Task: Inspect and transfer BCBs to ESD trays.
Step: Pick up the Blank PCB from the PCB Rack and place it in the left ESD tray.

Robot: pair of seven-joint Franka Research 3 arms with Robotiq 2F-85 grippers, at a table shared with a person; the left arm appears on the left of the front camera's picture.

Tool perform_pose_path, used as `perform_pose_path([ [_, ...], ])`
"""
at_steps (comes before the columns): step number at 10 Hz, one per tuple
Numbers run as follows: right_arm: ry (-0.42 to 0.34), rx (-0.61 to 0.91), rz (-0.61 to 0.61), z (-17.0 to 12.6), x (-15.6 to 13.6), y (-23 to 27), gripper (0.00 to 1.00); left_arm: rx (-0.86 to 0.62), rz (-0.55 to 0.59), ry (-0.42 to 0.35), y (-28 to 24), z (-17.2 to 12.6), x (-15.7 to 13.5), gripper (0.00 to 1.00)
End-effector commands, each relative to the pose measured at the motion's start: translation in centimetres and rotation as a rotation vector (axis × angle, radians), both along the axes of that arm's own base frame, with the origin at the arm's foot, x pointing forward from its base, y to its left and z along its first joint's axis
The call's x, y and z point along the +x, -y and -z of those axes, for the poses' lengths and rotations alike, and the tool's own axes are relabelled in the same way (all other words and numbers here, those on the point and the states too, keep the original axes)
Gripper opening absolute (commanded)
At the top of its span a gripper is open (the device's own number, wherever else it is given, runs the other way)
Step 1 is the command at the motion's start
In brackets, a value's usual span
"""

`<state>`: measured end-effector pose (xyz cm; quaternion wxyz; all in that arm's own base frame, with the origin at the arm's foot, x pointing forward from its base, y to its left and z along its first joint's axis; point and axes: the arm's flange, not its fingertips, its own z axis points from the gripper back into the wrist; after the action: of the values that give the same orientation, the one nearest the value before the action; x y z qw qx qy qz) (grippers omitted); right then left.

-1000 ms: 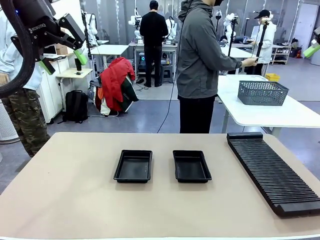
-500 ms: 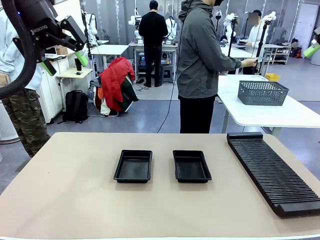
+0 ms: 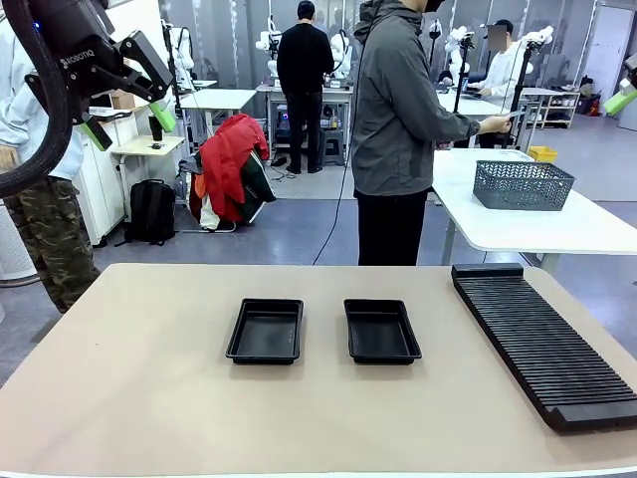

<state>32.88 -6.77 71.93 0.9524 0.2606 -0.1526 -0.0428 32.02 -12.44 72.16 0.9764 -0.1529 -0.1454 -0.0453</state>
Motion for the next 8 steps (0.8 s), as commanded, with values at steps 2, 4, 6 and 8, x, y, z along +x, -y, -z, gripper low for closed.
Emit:
perform_pose_path([
  [2,0.001,0.003,-0.001,0.0,0.0,0.0,1.00,0.000,0.000,0.000,0.0,0.0,0.0,1.00],
  [4,0.001,0.003,-0.001,0.0,0.0,0.0,1.00,-0.055,-0.005,0.034,-1.9,-2.6,1.0,1.00],
  [6,0.001,0.003,-0.001,0.0,0.0,0.0,1.00,-0.096,-0.019,0.033,-4.2,-3.9,1.7,1.00],
  [8,0.001,0.003,-0.001,0.0,0.0,0.0,1.00,-0.151,-0.014,0.011,-6.2,-4.5,2.2,1.00],
])
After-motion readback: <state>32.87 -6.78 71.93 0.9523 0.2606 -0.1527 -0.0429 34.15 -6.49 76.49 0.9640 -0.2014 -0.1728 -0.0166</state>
